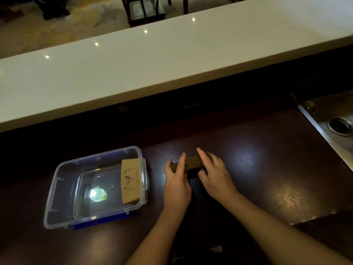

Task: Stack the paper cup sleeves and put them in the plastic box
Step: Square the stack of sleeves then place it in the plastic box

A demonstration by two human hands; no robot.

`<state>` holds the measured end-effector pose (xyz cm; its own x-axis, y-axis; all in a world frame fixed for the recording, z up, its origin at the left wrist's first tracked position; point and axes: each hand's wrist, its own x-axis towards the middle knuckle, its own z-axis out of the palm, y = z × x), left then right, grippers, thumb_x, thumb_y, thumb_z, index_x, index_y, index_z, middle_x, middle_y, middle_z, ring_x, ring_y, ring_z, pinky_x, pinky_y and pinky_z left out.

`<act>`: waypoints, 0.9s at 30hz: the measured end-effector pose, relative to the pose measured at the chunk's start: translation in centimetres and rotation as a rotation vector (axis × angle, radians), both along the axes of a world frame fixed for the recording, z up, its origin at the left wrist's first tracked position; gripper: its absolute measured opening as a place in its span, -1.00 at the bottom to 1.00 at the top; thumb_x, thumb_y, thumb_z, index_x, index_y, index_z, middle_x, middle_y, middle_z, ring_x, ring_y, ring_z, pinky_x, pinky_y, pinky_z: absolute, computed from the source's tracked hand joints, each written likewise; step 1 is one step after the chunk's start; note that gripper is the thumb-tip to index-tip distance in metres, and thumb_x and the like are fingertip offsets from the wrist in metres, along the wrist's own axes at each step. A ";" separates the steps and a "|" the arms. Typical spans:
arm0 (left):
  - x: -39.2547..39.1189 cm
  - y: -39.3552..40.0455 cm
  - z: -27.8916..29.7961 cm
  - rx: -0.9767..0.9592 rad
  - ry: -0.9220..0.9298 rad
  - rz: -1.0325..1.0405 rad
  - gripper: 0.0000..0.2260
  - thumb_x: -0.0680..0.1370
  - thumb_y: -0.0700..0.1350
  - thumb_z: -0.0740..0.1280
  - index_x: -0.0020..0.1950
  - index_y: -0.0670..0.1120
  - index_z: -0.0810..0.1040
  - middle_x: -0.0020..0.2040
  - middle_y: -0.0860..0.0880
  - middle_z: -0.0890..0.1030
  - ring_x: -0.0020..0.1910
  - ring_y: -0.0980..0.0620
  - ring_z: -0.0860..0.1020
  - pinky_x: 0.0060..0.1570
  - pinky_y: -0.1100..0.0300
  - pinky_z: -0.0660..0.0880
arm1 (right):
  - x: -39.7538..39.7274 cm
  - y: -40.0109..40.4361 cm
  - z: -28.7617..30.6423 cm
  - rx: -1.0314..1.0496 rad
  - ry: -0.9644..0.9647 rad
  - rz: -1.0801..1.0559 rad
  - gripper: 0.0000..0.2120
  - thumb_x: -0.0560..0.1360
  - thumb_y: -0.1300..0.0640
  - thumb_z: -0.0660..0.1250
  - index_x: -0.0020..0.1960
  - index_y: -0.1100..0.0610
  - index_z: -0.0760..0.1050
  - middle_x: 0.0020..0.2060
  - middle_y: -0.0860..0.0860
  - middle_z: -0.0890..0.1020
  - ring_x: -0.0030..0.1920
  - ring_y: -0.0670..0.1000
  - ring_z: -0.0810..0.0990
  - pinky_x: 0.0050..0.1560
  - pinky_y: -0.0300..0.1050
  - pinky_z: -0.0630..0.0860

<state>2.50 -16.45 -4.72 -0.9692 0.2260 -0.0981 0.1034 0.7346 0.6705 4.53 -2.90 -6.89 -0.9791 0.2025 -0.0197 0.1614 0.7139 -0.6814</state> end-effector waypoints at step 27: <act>-4.2 -11.0 12.2 0.478 -0.613 0.049 -0.84 0.51 -0.11 0.34 0.08 -0.06 0.57 -0.01 -0.06 0.69 -0.03 0.00 0.66 0.03 0.09 0.58 | -8.1 -5.7 11.5 -0.897 -0.223 0.186 -0.29 0.41 0.38 0.36 0.47 0.06 0.19 -0.17 0.09 0.56 -0.04 0.08 0.62 0.08 0.02 0.55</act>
<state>-1.74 -27.44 7.46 -0.7837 0.3366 -0.5220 -0.4130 0.3454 0.8427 -3.56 -8.61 4.60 -0.9489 -0.1386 -0.2835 0.2908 -0.0349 -0.9562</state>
